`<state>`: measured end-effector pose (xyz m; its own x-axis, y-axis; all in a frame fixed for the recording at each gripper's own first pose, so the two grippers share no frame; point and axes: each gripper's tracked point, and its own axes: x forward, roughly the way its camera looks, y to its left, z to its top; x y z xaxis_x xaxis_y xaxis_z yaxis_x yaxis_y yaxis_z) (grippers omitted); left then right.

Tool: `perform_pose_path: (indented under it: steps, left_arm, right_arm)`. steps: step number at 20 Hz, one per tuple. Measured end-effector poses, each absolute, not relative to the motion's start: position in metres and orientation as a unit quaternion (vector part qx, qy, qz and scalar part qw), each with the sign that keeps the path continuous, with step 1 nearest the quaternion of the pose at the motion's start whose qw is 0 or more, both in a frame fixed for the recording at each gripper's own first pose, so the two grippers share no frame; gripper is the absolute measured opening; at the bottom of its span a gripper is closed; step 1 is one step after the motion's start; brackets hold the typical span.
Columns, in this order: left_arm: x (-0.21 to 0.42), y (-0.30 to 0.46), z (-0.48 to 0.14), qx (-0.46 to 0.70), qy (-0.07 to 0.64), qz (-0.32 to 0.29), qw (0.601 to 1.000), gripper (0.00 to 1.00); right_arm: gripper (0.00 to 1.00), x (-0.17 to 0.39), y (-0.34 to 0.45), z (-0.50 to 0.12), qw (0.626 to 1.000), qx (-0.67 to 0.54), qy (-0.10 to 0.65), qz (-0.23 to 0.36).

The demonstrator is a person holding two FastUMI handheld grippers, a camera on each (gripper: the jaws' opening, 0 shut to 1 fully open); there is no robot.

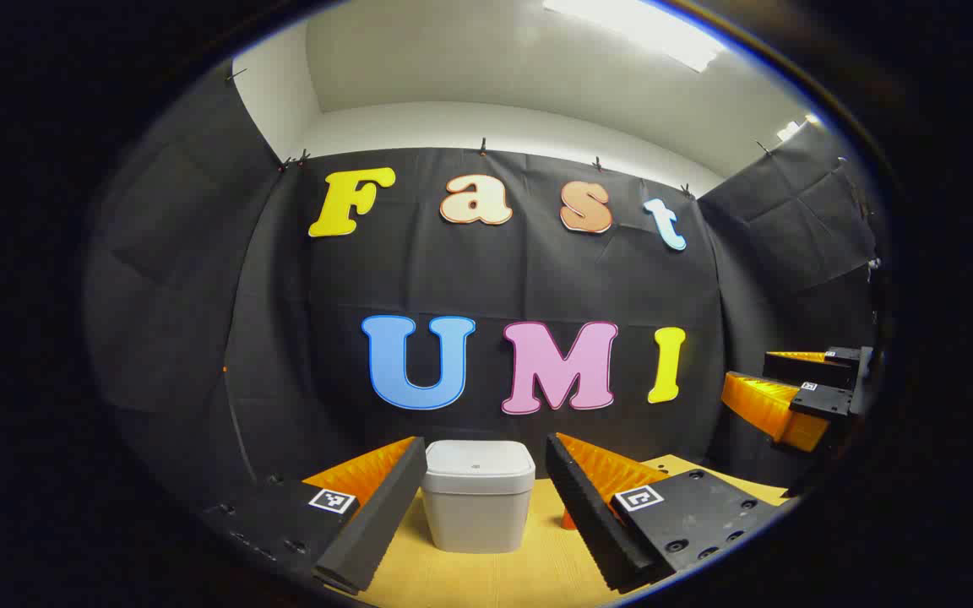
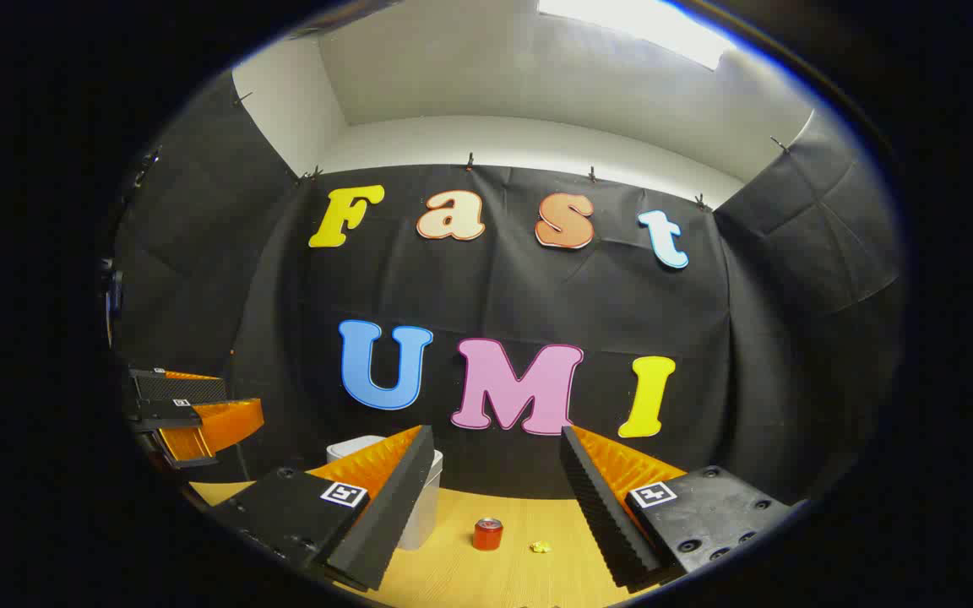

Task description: Press the lid of the desktop garbage bin to open it, pick up the crumpled paper on the desktop and throw it into the bin, then pick up the pop can on the desktop and drop it into the bin, and finally close the garbage bin lid.

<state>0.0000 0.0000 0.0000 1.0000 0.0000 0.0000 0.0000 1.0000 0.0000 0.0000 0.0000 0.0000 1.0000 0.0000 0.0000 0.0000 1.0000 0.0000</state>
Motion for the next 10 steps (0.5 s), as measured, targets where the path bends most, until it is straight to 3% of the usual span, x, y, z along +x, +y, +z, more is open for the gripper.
perform_pose_path:
  steps: [10]
  left_arm:
    - [0.02, -0.014, -0.007, -0.009, 0.007, -0.025, 1.0, 0.95]
  right_arm:
    - [0.96, -0.005, -0.018, -0.001, 0.999, -0.02, 0.011, -0.026]
